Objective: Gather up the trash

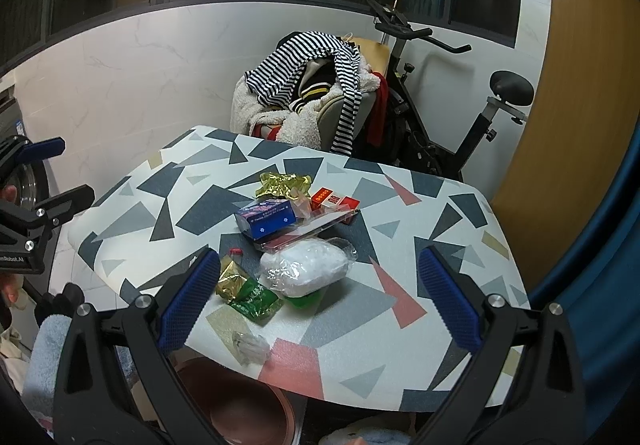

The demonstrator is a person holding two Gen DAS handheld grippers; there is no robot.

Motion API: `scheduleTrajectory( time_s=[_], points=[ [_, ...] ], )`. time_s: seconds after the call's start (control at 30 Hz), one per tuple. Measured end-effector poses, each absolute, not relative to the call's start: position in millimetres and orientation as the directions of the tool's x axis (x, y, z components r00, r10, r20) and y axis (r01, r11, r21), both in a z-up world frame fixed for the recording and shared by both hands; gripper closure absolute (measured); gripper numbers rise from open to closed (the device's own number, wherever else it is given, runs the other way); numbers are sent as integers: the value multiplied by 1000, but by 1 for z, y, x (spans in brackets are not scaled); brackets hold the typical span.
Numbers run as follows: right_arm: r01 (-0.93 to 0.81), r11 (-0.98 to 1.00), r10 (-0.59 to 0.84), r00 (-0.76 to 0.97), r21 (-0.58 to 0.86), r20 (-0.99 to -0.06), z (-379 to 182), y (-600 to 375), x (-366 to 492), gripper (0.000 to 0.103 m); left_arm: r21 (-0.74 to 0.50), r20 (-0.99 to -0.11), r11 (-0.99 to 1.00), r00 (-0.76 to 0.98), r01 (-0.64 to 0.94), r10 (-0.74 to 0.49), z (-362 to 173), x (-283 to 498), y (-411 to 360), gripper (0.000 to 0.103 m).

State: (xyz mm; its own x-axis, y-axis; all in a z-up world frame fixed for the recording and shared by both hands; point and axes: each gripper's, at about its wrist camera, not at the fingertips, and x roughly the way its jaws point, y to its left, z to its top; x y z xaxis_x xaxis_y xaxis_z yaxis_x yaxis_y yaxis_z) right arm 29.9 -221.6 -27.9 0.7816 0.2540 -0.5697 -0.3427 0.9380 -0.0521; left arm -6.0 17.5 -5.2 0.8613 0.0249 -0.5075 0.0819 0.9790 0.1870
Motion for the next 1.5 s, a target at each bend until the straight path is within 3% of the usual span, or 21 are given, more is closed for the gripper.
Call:
scheduleTrajectory(
  time_s=[0.27,0.4,0.53,0.73,1.0,1.3,1.5],
  points=[
    [-326,945,282,767,29,-576,-55,-238,41,5,161,-576,982,817,99,12,-34,11,23,5],
    [-315,949,268,743,33,-614,-73,-238,54,5,137,-543,984,840,112,-20,-44,16,25,5],
    [-292,954,261,716,62,-648,-91,-246,67,5,139,-572,981,820,134,-31,-55,32,23,5],
    [-267,962,233,710,51,-664,-113,-252,84,5,-5,-664,975,728,222,-170,-84,85,23,5],
    [-223,971,216,683,83,-698,-139,-266,115,5,-58,-725,938,631,343,-275,-136,178,18,5],
    [-186,981,173,674,61,-718,-157,-275,138,6,-192,-770,918,527,348,-361,-179,252,22,5],
    [-183,981,171,656,65,-735,-164,-276,147,6,-219,-787,909,486,356,-380,-193,269,17,5]
  ],
)
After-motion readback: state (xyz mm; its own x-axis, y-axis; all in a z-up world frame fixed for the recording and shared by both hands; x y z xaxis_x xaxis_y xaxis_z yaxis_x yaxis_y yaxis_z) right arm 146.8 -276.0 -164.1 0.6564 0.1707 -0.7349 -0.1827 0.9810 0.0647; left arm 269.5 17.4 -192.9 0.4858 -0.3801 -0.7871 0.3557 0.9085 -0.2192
